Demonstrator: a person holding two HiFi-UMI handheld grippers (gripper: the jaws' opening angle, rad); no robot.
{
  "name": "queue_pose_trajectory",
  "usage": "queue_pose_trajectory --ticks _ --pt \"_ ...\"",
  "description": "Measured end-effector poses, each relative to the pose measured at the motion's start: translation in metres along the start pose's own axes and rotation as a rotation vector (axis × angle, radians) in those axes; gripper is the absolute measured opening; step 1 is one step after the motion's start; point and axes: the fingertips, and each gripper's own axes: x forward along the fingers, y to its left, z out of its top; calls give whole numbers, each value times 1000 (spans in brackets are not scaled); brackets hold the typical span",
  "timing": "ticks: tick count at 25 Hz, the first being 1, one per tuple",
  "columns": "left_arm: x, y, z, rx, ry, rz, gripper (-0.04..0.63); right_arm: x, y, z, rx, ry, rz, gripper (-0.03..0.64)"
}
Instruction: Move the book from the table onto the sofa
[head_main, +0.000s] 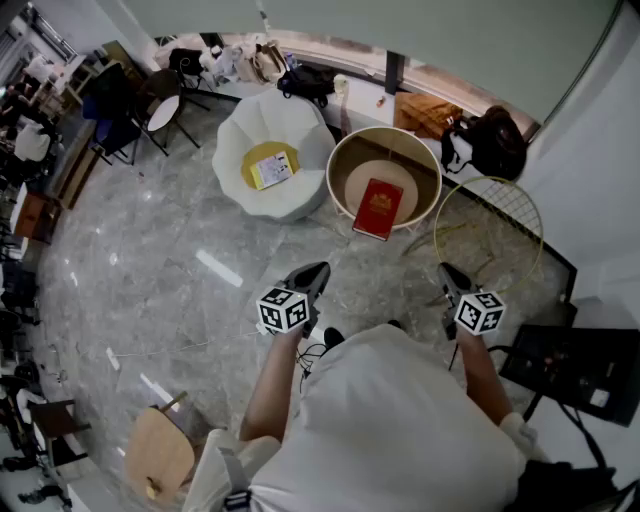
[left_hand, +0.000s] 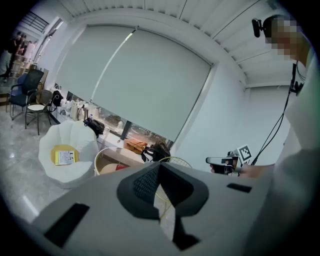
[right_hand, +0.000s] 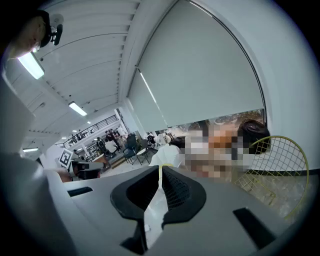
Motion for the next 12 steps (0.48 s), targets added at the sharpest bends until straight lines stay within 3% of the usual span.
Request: queue_pose_trajectory --ticks 12 --pt "8 -9 -3 0 15 -1 2 -1 -5 1 -2 7 17 48"
